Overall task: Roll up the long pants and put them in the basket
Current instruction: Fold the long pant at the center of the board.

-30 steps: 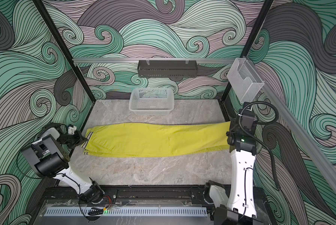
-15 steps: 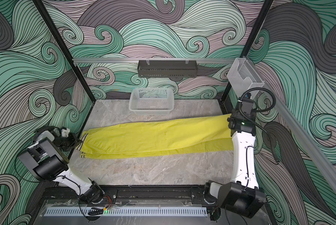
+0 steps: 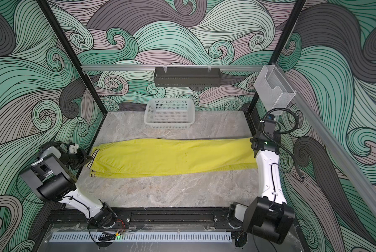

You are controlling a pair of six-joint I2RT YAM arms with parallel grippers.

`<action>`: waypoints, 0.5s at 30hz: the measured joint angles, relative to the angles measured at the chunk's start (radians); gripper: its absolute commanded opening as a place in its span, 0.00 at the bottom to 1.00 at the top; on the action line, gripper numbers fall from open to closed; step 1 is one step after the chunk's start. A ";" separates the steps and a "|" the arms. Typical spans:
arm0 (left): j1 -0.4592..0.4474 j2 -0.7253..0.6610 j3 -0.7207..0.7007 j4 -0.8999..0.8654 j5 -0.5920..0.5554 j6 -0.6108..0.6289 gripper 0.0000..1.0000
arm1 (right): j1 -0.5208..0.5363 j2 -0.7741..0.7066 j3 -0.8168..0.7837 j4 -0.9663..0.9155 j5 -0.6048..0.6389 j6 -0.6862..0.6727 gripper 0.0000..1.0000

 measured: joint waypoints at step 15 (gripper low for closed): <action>0.001 0.000 0.000 0.002 0.029 -0.009 0.00 | -0.056 0.344 0.146 -0.004 -0.082 0.051 0.00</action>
